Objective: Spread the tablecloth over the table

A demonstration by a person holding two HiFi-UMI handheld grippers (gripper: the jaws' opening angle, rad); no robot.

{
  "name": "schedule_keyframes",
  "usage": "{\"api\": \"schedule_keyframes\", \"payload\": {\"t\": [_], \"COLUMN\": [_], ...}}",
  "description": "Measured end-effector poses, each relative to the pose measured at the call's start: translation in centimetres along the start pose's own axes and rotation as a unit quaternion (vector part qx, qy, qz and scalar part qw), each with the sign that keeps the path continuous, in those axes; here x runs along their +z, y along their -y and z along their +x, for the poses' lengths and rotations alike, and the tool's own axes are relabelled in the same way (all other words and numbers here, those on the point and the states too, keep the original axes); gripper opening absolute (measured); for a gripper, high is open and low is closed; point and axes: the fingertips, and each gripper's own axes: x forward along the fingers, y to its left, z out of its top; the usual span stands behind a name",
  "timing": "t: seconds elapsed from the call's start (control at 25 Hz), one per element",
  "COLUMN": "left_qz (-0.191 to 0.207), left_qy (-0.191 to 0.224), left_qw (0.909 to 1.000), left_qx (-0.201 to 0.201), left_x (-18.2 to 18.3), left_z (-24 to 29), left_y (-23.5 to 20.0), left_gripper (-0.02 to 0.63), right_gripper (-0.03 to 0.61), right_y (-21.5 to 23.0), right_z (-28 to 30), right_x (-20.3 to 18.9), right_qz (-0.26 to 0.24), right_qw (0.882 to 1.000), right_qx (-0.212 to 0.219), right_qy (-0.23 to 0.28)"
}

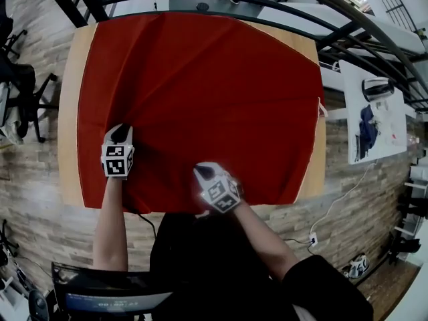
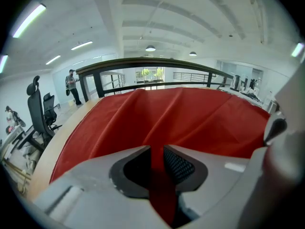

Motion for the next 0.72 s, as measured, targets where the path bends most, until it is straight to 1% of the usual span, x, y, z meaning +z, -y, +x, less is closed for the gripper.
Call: {"api": "schedule_keyframes", "payload": {"t": [0.04, 0.08, 0.12, 0.2, 0.24, 0.28, 0.36, 0.4, 0.48, 0.56, 0.6, 0.64, 0.68, 0.72], "left_qz": [0.012, 0.025, 0.04, 0.077, 0.099, 0.121, 0.16, 0.178, 0.205, 0.219, 0.226, 0.237, 0.252, 0.27], "left_qy": [0.003, 0.005, 0.008, 0.014, 0.018, 0.022, 0.027, 0.029, 0.027, 0.022, 0.018, 0.013, 0.004, -0.006], "left_qw": [0.9999, 0.9993, 0.998, 0.9912, 0.985, 0.977, 0.9576, 0.9476, 0.9307, 0.9165, 0.9087, 0.899, 0.8873, 0.8739], "left_qx": [-0.01, -0.026, -0.048, -0.107, -0.141, -0.174, -0.238, -0.263, -0.302, -0.334, -0.351, -0.368, -0.386, -0.404], "left_x": [0.4, 0.9, 1.4, 2.4, 2.6, 2.7, 2.4, 2.1, 1.2, 0.2, -0.3, -0.9, -1.5, -2.3], "left_z": [-0.4, -0.7, -0.9, -1.1, -1.2, -1.3, -1.7, -1.9, -2.3, -2.6, -2.8, -3.1, -3.6, -4.1], "left_y": [0.7, 1.8, 3.2, 7.4, 10.1, 13.3, 20.2, 23.6, 30.0, 36.1, 39.1, 42.1, 45.0, 47.7], "left_gripper": [0.094, 0.094, 0.092, 0.064, 0.067, 0.066, 0.067, 0.064, 0.035, 0.006, 0.006, 0.006, 0.009, 0.032], "right_gripper": [0.008, 0.008, 0.008, 0.008, 0.008, 0.008, 0.009, 0.008, 0.009, 0.008, 0.009, 0.009, 0.009, 0.016], "right_y": [2.0, 4.0, 6.0, 9.5, 10.9, 12.1, 14.0, 14.7, 15.6, 15.8, 15.8, 15.6, 15.3, 14.9], "right_z": [-1.0, -2.2, -3.5, -7.0, -9.1, -11.3, -15.8, -18.1, -22.3, -26.0, -27.7, -29.2, -30.5, -31.5], "right_x": [-0.2, -0.6, -1.4, -4.1, -5.9, -8.0, -12.9, -15.4, -20.0, -23.9, -25.6, -27.2, -28.7, -30.1], "right_qz": [0.033, 0.067, 0.102, 0.162, 0.188, 0.21, 0.251, 0.271, 0.302, 0.326, 0.338, 0.354, 0.373, 0.394], "right_qw": [0.999, 0.995, 0.989, 0.971, 0.96, 0.948, 0.922, 0.908, 0.883, 0.861, 0.851, 0.839, 0.827, 0.818], "right_qx": [-0.034, -0.068, -0.103, -0.175, -0.209, -0.241, -0.295, -0.318, -0.359, -0.389, -0.402, -0.413, -0.42, -0.419], "right_qy": [0.004, 0.007, 0.008, 0.009, 0.008, 0.005, -0.006, -0.011, -0.021, -0.026, -0.023, -0.017, -0.006, 0.009]}}
